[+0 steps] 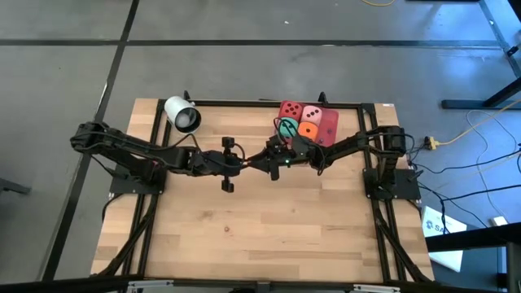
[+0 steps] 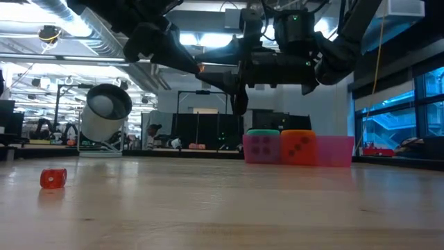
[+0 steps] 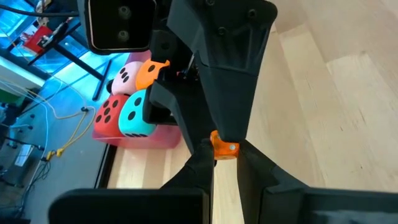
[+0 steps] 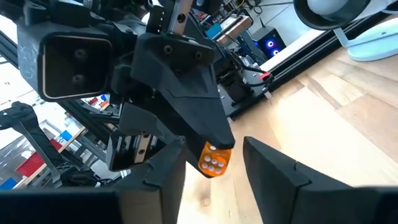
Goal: Pick & Place Dice
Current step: Put the small orange dice into the red bin
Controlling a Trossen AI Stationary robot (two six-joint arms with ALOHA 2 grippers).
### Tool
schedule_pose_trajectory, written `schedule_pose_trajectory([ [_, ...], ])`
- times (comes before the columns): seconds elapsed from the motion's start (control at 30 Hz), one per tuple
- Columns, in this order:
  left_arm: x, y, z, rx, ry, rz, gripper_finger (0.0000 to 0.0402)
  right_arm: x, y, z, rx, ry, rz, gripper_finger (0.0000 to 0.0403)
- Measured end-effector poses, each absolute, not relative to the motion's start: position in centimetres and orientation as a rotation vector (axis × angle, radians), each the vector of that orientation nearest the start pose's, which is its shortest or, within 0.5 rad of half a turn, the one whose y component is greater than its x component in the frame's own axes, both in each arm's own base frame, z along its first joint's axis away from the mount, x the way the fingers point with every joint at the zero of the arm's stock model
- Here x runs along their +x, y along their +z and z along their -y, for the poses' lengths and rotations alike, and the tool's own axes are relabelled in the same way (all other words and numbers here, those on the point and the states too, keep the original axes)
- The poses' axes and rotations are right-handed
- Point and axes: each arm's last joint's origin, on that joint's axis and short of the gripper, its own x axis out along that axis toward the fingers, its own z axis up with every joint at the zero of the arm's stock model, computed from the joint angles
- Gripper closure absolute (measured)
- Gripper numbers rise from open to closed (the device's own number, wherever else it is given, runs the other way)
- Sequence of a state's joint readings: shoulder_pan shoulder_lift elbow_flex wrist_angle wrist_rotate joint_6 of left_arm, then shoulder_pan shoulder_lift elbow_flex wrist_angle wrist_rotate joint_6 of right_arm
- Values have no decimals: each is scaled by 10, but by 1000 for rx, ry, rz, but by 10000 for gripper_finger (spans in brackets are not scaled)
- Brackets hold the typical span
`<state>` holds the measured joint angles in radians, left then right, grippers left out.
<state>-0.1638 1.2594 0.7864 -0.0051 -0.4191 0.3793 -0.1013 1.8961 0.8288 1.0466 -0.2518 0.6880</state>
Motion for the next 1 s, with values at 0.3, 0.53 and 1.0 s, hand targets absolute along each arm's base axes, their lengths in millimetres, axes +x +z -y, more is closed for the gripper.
schedule_pose_trajectory([
  [0.3,267,253,32,512,165,-503,375,370,166,30,690,144,-74,294],
  [0.53,266,253,32,513,165,-504,375,370,166,30,692,155,-81,320],
  [1.0,266,253,32,516,166,-506,375,370,165,30,659,164,-87,349],
])
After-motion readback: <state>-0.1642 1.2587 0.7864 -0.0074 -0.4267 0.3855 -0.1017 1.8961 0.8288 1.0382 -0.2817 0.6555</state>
